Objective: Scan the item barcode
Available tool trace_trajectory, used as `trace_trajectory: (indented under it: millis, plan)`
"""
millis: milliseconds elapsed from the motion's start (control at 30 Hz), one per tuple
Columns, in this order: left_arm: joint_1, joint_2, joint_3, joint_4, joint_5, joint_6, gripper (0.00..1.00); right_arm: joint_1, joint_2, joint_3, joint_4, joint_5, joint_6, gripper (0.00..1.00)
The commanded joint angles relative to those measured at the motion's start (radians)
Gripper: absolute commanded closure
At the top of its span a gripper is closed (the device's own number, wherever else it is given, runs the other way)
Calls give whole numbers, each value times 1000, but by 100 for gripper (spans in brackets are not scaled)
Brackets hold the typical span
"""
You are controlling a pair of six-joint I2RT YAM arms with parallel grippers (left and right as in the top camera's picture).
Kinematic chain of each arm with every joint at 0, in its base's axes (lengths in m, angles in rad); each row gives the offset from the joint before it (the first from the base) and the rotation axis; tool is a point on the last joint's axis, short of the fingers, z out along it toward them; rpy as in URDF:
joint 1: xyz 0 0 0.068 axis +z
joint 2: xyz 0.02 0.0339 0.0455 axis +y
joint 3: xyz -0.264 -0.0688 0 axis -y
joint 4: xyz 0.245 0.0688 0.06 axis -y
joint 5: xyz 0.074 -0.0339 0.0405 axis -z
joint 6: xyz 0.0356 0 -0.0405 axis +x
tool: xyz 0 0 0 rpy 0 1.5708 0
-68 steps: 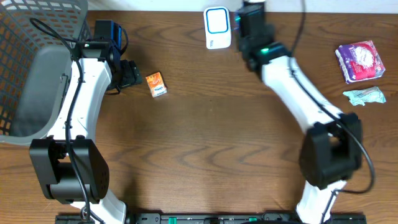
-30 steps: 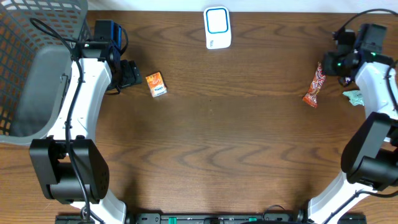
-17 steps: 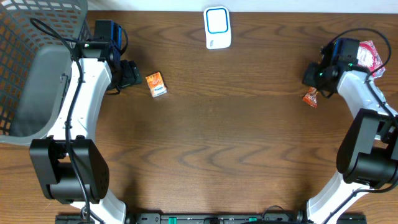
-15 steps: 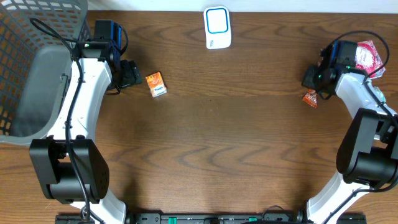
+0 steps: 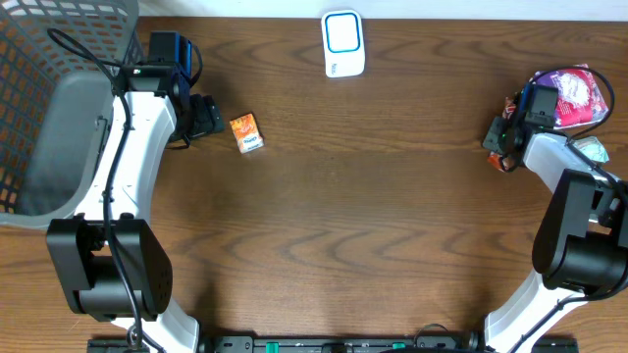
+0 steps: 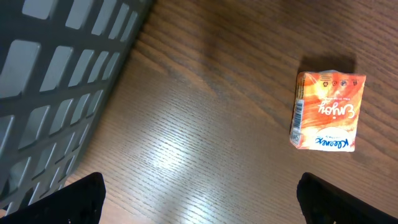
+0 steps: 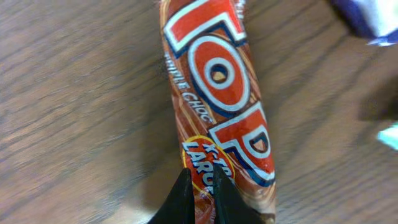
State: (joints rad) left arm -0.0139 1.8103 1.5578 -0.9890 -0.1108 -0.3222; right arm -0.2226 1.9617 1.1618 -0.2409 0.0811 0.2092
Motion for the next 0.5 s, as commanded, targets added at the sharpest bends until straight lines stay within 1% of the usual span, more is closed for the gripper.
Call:
trace_trajectory:
  millis: [0,100,267,367,467]
  plan:
    - [4,6,-1,-5,-5,-16,2,-26,4,-12,6,131,13,90]
    - [4,6,-1,-5,-6,-16,2,-57,4,-3,17,192,-49,89]
    - [4,6,-1,-5,-5,-16,2,-98,4,56,-3,190,-169,87]
    - [4,6,-1,-5,-5,-16,2,-95,4,105,-42,181,-181,88]
    - [4,6,-1,-5,-5,-16,2,-83,4,147,-77,93,-181,89]
